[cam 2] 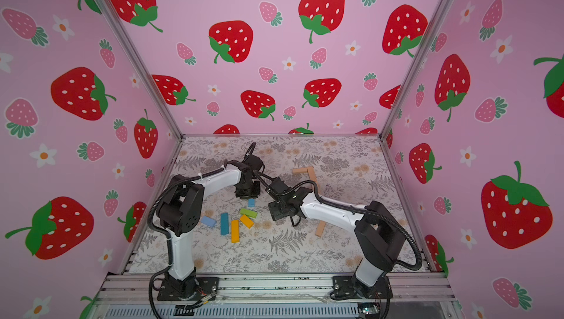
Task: Assemble a giraffe with building blocks
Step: Assemble the building block at the center of the board.
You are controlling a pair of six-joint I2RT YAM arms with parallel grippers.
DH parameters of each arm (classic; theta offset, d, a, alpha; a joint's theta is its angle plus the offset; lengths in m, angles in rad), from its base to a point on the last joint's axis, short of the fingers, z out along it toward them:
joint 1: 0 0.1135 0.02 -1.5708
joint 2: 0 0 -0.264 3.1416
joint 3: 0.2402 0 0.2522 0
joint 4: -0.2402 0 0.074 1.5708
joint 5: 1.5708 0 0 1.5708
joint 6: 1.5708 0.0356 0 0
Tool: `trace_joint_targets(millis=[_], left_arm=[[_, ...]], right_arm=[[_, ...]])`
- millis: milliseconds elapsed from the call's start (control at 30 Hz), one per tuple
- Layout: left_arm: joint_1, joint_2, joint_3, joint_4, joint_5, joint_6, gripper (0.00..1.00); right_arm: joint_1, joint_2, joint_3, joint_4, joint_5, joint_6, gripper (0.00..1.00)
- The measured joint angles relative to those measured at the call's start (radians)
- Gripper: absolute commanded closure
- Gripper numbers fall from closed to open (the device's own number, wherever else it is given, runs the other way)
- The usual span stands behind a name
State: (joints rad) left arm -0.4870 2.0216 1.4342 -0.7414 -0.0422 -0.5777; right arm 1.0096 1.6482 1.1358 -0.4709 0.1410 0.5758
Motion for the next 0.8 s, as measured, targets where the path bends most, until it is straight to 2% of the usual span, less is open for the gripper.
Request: trace_joint_targets(millis=[233, 333, 533, 600, 800], left_arm=[[0.008, 0.007, 0.014, -0.026, -0.003, 0.013, 0.95], [0.013, 0.010, 0.018, -0.027, -0.003, 0.018, 0.82], [0.016, 0.014, 0.025, -0.030, -0.001, 0.024, 0.67], [0.016, 0.014, 0.025, -0.031, -0.002, 0.025, 0.59], [0.016, 0.014, 0.025, -0.041, 0.000, 0.030, 0.50]], right_arm=[[0.000, 0.000, 0.000, 0.000, 0.000, 0.000, 0.32], [0.000, 0.000, 0.000, 0.000, 0.000, 0.000, 0.32], [0.000, 0.000, 0.000, 0.000, 0.000, 0.000, 0.32], [0.000, 0.000, 0.000, 0.000, 0.000, 0.000, 0.32], [0.000, 0.002, 0.000, 0.000, 0.000, 0.000, 0.32]])
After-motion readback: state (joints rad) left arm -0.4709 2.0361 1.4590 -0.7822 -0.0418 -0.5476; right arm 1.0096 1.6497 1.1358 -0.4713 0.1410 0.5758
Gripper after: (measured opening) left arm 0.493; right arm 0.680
